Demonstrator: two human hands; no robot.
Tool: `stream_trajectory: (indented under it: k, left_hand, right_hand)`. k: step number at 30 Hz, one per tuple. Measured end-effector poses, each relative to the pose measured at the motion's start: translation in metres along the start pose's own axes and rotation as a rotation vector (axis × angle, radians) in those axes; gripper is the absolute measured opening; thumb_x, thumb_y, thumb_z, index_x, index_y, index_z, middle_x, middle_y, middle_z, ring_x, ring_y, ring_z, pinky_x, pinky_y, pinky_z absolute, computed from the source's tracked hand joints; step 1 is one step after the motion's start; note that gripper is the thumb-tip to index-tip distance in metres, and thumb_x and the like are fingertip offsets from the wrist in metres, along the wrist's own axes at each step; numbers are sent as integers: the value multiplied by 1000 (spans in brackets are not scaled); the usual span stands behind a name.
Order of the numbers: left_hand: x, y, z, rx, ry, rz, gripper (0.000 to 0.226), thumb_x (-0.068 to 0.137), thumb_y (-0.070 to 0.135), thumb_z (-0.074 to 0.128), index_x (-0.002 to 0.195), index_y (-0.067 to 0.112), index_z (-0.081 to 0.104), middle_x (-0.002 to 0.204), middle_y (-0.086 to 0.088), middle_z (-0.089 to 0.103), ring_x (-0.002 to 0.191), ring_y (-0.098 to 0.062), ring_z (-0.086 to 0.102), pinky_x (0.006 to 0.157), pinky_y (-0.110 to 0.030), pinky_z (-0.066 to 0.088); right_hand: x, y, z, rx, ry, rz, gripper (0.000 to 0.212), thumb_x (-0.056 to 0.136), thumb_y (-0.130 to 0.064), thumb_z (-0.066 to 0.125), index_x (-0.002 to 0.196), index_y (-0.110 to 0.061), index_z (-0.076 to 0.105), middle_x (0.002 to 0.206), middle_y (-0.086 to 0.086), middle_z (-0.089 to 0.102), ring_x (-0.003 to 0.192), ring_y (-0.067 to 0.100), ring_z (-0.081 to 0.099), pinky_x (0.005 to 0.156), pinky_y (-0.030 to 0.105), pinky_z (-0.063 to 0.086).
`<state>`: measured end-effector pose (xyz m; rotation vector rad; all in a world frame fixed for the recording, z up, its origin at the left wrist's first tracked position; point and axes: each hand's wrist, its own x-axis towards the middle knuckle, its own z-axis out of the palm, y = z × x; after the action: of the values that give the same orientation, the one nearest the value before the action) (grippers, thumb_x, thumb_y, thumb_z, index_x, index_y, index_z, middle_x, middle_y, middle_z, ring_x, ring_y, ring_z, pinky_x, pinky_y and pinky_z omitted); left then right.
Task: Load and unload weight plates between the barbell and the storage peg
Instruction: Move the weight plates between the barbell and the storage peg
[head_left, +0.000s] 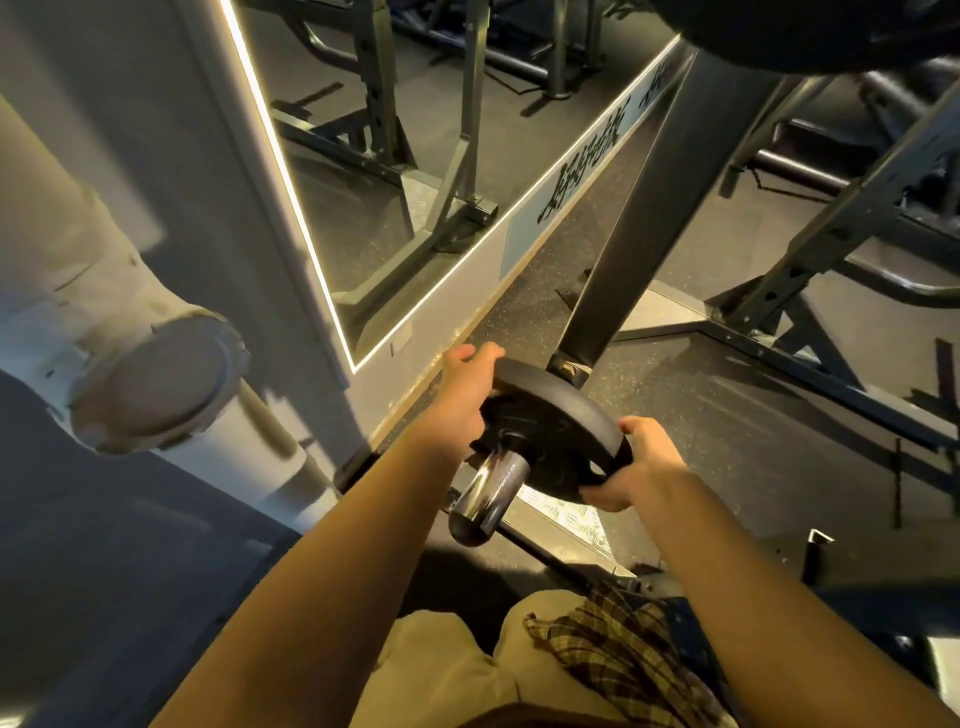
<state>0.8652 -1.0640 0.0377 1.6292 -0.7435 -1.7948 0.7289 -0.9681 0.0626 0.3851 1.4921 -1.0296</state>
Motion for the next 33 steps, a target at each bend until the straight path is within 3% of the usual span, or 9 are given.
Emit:
stream_trajectory:
  k: [5, 8, 11, 14, 17, 22, 25, 27, 33]
  left_hand:
    - [5, 3, -19, -36, -38, -52, 41, 92, 29, 54, 130, 14, 50, 118, -8, 55, 85, -22, 57, 66, -37, 52]
    - [7, 4, -9, -60, -9, -72, 42, 88, 31, 58, 127, 16, 50, 123, -16, 55, 101, -30, 55, 92, -47, 47]
    - [2, -1, 5, 82, -11, 51, 43, 91, 37, 58, 128, 22, 42, 126, -14, 48, 103, -27, 54, 90, -39, 49]
    - [-10, -7, 30, 330, 21, 173, 41, 90, 44, 59, 123, 38, 35, 151, -11, 10, 136, -39, 29, 107, -48, 40]
    - [-13, -5, 49, 464, 41, 216, 44, 95, 38, 56, 133, 35, 34, 156, -12, -23, 146, -42, -5, 116, -46, 25]
    - [13, 2, 41, 399, 53, 127, 51, 90, 46, 57, 133, 32, 33, 153, -13, 9, 136, -41, 27, 109, -50, 35]
    - [30, 13, 32, 142, 18, 10, 58, 89, 42, 60, 138, 24, 34, 118, -8, 47, 103, -27, 48, 92, -41, 41]
    - [37, 17, 29, 31, 33, -48, 51, 91, 36, 60, 135, 21, 40, 99, -6, 48, 93, -27, 45, 88, -43, 38]
    - [36, 15, 27, -18, 32, -29, 50, 92, 36, 61, 134, 22, 39, 113, -10, 44, 111, -35, 44, 100, -48, 37]
  right_hand:
    - [2, -19, 8, -104, 34, -23, 47, 85, -25, 61, 127, -13, 44, 130, 16, 40, 133, 42, 29, 108, 52, 30]
    - [-5, -15, 7, -105, 27, -35, 38, 85, -26, 61, 118, -12, 48, 109, 16, 46, 103, 42, 43, 95, 50, 39]
    - [14, -8, -5, -4, 23, -14, 27, 86, -23, 57, 109, -9, 51, 102, 18, 51, 84, 42, 47, 89, 49, 43]
    - [37, 15, -13, 54, -24, -58, 34, 93, -27, 39, 114, -5, 54, 94, 15, 53, 128, 41, 45, 98, 50, 41]
    - [58, 23, -17, 140, -42, -106, 53, 96, -33, 31, 144, -12, 41, 98, 12, 55, 129, 34, 47, 103, 50, 38]
    - [41, -8, -12, 91, 25, 53, 44, 80, -25, 55, 123, -14, 59, 119, 18, 58, 105, 44, 56, 68, 56, 53]
    - [29, -30, -5, 104, 82, 21, 65, 78, -33, 63, 135, -10, 42, 140, 20, 34, 130, 46, 33, 96, 59, 39]
    - [24, -36, -1, 103, 70, 4, 61, 79, -35, 63, 132, -11, 43, 146, 20, 25, 135, 47, 21, 106, 57, 31]
    - [22, -35, -9, 29, 5, -41, 38, 89, -38, 55, 113, -10, 49, 108, 19, 46, 136, 44, 25, 107, 52, 31]
